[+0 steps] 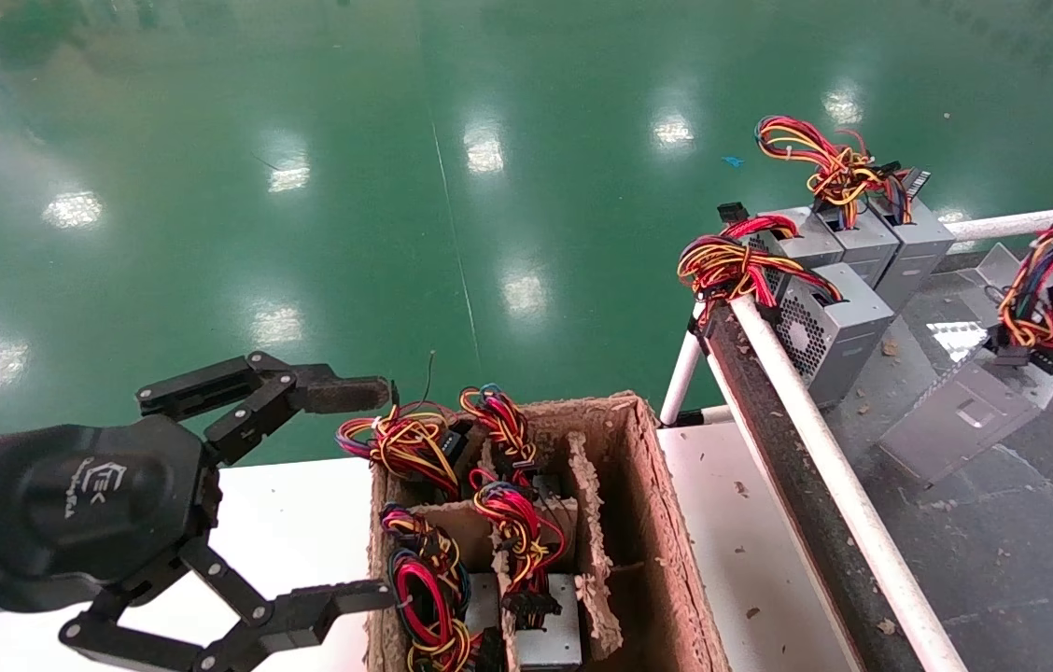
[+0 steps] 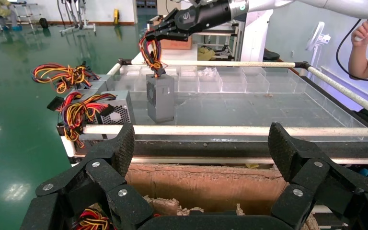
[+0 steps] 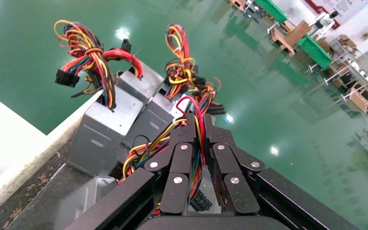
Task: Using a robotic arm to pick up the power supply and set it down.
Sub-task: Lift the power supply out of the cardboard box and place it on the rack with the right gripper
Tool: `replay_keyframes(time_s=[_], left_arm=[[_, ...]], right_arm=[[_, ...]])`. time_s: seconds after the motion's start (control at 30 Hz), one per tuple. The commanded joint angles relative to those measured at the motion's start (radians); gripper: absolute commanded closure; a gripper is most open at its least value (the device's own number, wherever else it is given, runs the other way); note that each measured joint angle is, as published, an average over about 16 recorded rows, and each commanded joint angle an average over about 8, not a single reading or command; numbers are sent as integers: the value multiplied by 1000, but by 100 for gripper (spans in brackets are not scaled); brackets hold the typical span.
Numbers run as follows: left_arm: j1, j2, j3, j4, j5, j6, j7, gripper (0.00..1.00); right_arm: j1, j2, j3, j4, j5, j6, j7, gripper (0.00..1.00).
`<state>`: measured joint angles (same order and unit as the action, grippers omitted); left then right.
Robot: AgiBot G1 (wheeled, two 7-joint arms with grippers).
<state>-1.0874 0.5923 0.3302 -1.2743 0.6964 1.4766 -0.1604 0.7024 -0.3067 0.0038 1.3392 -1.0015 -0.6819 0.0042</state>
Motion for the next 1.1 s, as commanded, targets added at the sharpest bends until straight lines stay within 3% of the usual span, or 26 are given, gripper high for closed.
replay_keyframes(time_s=[0.03, 0.23, 0.6, 0.9, 0.93, 1.1], left_arm=[[0, 0, 0, 0, 0, 0, 0, 0], [0, 0, 0, 0, 0, 0, 0, 0], [0, 0, 0, 0, 0, 0, 0, 0], [0, 0, 1, 0, 0, 0, 0, 0], [0, 0, 1, 0, 0, 0, 0, 0], [0, 0, 1, 0, -1, 0, 0, 0]], right_arm=[[8, -10, -15, 1, -11, 10, 1, 100], [151, -64, -127, -24, -106, 5, 55, 100], [521, -231, -333, -181, -365, -70, 157, 100], [676, -326, -399, -286, -455, -120, 175, 99], [685, -333, -402, -293, -458, -123, 174, 93], [717, -359, -412, -326, -469, -134, 169, 30]])
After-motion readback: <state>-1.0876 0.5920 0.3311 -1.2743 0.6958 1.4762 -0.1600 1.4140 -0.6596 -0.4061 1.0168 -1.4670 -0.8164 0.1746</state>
